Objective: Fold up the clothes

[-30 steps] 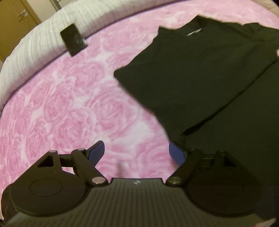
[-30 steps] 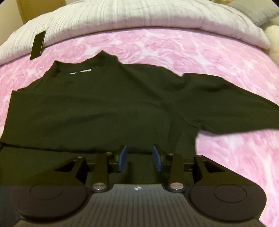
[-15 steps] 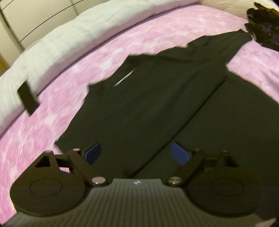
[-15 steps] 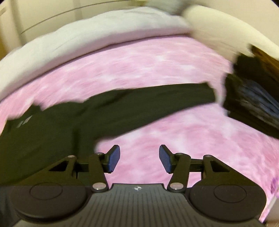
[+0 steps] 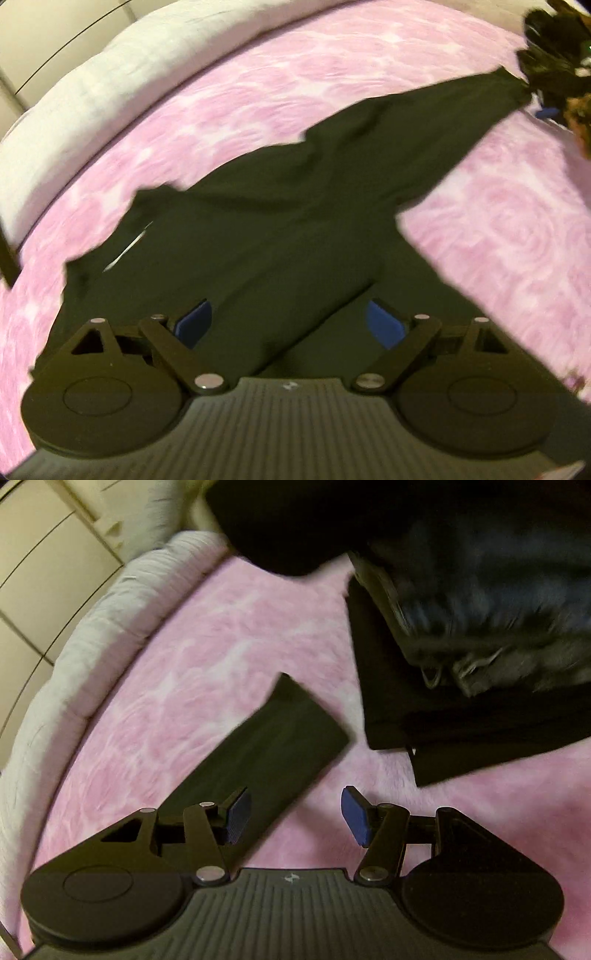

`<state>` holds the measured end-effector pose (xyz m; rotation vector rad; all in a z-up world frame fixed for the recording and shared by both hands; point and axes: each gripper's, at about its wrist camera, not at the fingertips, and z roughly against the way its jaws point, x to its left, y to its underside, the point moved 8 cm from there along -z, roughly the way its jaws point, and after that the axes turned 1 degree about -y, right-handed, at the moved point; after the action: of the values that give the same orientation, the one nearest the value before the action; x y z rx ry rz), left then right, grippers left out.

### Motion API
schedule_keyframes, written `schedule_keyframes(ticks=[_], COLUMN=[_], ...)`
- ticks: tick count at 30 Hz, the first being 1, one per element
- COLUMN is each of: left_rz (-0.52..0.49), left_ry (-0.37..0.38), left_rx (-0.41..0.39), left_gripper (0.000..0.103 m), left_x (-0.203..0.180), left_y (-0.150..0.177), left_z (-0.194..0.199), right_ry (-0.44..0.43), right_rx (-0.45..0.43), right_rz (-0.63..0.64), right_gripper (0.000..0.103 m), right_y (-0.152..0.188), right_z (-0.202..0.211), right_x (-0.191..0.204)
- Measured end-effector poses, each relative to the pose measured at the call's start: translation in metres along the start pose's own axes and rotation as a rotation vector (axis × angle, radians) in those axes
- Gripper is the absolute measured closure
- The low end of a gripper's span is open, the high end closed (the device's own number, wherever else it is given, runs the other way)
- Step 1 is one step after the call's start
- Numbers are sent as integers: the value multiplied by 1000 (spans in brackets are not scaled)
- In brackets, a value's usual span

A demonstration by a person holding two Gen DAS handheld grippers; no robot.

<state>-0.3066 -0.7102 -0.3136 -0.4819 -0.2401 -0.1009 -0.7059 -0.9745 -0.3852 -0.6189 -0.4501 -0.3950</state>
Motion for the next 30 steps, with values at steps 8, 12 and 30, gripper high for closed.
schedule_keyframes(ticks=[8, 12, 30], left_rz=[-93, -104, 130], left_ry=[33, 31, -81], left_rx=[1, -4, -48], left_gripper=[11, 11, 10], left_x=[-46, -50, 79], left_y=[-46, -53, 71], left_z=[-16, -12, 72], right_ry=[-109, -127, -433], right_rx=[-75, -66, -127], right_rz=[-132, -223, 846], right_gripper=[47, 87, 97], right_y=[-9, -12, 155], right_z=[-21, -16, 128], right_x=[-15, -28, 300])
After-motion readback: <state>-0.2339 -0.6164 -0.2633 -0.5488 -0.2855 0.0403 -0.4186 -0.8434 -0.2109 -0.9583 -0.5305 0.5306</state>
